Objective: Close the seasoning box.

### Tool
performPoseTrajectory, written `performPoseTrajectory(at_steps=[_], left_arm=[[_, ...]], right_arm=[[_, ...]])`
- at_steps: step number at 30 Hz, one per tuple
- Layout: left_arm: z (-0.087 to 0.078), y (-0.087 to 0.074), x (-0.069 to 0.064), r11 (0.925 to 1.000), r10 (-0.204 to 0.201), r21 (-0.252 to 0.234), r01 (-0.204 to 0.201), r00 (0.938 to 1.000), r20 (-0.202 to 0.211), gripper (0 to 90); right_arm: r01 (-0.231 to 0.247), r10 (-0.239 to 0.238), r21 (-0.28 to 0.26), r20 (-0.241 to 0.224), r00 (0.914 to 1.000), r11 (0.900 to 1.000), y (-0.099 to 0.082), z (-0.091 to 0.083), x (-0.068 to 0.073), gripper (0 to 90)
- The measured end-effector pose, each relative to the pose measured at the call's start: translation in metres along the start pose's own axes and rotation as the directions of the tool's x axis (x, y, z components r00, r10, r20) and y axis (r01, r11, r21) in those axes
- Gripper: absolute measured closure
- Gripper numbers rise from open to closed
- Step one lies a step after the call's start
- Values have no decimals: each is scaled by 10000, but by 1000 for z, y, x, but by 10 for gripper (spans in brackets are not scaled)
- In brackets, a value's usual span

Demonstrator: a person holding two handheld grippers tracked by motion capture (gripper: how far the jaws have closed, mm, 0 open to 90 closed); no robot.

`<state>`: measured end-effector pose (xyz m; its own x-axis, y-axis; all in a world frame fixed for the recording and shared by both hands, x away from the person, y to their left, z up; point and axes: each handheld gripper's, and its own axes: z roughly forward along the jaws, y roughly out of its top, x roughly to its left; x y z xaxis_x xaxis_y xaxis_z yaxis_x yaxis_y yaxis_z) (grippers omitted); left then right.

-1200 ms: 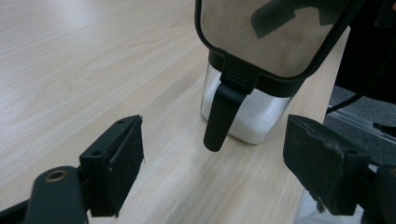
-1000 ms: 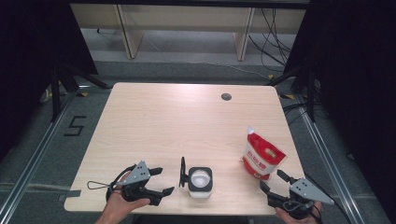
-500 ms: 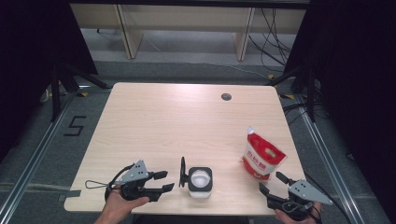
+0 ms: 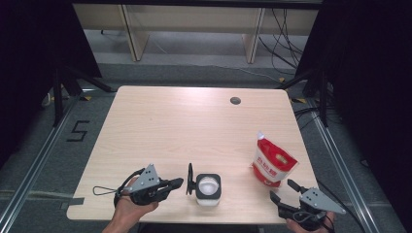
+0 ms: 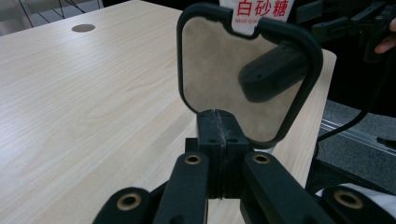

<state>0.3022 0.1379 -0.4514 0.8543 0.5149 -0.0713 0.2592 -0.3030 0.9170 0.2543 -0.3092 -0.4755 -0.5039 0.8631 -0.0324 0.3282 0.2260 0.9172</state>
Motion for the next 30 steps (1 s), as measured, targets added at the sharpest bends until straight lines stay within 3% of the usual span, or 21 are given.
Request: performPoseTrajectory(at_steps=[2,6,9,14,16,20,23,24,25,29,30], left_arm=[[1,2,0,10000,-35,62,35,10000,-29,892],[3,4,-1,9998,-180,-3,180,9998,14,892],[3,7,-4,9997,-254,-65,255,9996,95,892],[3,13,-5,9997,112,-202,-107,9997,233,892],[2,14,-6,9998,-91,-188,94,9999,127,892],[3,18,-6,9998,-2,-219,4,10000,89,891],[4,21,-6,9996,69,-293,-63,9998,181,891],[4,23,-7,9997,130,-215,-127,9998,145,891],[6,24,-9,9995,-26,-311,31,9998,176,891],[11,28,-12,9992,325,-231,-315,9987,402,891],[13,29,-14,9994,243,-260,-231,9986,460,890]], right_arm=[[-524,525,178,-53,9986,9985,0,-1,4,263],[-258,259,83,-119,9996,9996,0,0,3,264],[-349,350,149,-128,9993,9993,0,-1,3,267],[-375,377,156,-117,9992,9992,0,0,3,267],[-355,357,151,-131,9993,9993,0,0,3,268],[-259,261,145,-138,9996,9996,0,0,3,270],[-366,368,178,-136,9992,9992,0,0,3,270],[-600,602,273,-66,9982,9978,0,-1,5,270],[-480,482,195,-109,9988,9987,0,0,4,271],[-522,524,275,-52,9986,9983,0,-1,5,270],[-519,521,252,-78,9986,9983,0,-1,5,270]])
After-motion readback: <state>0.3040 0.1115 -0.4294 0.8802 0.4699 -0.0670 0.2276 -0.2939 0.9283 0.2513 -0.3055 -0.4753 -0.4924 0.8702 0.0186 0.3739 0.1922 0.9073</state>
